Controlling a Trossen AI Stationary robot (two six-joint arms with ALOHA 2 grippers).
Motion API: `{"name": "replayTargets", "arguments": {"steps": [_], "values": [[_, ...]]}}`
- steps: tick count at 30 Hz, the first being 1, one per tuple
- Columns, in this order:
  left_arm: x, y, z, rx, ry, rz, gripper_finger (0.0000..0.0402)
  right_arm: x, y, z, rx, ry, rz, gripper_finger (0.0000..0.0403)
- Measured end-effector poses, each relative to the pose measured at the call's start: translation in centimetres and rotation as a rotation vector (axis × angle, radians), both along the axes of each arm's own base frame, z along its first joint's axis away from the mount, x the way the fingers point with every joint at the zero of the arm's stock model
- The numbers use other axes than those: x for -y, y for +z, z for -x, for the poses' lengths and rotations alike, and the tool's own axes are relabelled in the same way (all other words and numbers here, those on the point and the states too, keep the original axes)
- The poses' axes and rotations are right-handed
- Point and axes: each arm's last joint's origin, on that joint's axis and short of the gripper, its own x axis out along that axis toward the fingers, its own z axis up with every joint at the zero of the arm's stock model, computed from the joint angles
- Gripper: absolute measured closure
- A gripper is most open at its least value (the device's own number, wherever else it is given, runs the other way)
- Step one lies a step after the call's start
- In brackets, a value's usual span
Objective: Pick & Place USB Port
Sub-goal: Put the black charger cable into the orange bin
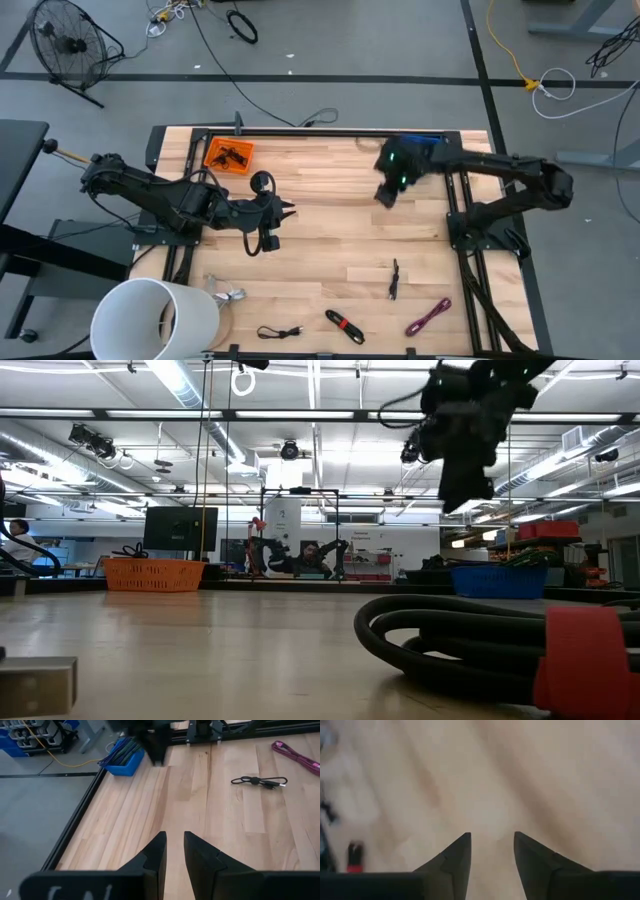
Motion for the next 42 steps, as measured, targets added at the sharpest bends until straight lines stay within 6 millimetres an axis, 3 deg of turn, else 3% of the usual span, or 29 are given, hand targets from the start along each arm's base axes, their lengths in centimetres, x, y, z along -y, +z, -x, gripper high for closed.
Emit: {"name": "replayTargets", "arguments": {"steps": [8,15,20,31,42], "values": [[0.0,0.0,0.0,-0.003,0.003,0.003,0.033,-10.0,-0.2,-1.1,-0.13,-0.002,-0.045,0.0255],[0.0,0.0,0.0,-0.003,0.005,0.006,0.033,-17.4,-0.4,0.4,-0.176,-0.151,-0.088,0.0255],[0.0,0.0,0.0,-0.002,0.005,0.006,0.033,-21.6,-1.1,2.2,-0.197,-0.224,-0.098,0.0255],[-0.1,0.0,0.0,0.017,0.037,0.052,0.033,-24.9,-6.4,2.9,-0.25,-0.331,-0.062,0.0255],[-0.1,0.0,0.0,0.036,0.065,0.097,0.033,-25.8,-10.4,2.4,-0.334,-0.394,0.004,0.0255]]}}
